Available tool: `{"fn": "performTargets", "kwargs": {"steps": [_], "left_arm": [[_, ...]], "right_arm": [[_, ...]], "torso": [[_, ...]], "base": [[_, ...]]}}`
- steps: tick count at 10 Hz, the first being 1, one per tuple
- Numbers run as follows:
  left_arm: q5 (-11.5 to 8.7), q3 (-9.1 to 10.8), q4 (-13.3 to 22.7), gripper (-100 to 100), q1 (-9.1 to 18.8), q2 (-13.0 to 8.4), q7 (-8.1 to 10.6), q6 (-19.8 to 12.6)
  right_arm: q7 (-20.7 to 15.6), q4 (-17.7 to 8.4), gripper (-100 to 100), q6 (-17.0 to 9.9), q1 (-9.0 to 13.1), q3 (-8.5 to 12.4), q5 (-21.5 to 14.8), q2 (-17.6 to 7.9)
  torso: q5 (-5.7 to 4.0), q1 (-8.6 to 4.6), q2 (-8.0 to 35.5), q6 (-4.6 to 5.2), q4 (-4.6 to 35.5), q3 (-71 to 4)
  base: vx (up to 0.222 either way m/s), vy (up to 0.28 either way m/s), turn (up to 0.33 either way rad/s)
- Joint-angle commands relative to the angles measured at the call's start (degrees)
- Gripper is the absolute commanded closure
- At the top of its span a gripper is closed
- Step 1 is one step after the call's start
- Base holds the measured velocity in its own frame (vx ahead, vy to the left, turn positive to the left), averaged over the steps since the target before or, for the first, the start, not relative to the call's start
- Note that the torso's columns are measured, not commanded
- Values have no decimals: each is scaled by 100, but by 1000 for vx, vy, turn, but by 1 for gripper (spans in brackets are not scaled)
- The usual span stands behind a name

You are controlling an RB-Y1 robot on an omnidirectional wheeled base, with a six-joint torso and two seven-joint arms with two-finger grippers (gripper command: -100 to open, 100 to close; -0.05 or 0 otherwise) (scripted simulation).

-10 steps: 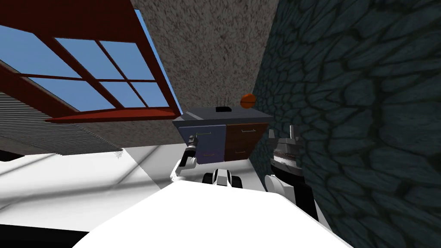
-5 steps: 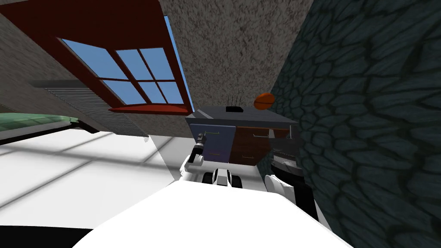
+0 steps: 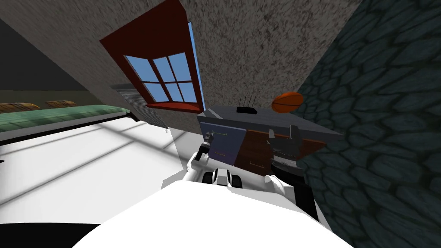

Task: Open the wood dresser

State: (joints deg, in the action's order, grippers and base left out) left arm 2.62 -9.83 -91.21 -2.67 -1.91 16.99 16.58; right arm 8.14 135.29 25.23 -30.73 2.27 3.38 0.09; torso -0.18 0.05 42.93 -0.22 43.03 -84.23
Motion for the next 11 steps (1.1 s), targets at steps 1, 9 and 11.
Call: {"fn": "performTargets", "kwargs": {"steps": [1, 9, 11], "left_arm": [[200, -466, 309, 100, 388, -39, 288, 217], [386, -1852, 633, 100, 1149, -124, 821, 343], [572, -2250, 958, 100, 1427, -209, 1179, 468]], "right_arm": [[0, 0, 0, 0, 0, 0, 0, 0], [0, -1, 0, 0, 1, 0, 0, 0], [0, -1, 0, -1, 2, -1, 0, 0]], "torso": [[8, 10, 14, 0, -3, 11], [23, 10, 1, 14, -3, 1], [27, 9, -1, 14, -8, 2]], "base": [[46, -23, 446], [22, -17, 401], [40, -45, 413]]}}
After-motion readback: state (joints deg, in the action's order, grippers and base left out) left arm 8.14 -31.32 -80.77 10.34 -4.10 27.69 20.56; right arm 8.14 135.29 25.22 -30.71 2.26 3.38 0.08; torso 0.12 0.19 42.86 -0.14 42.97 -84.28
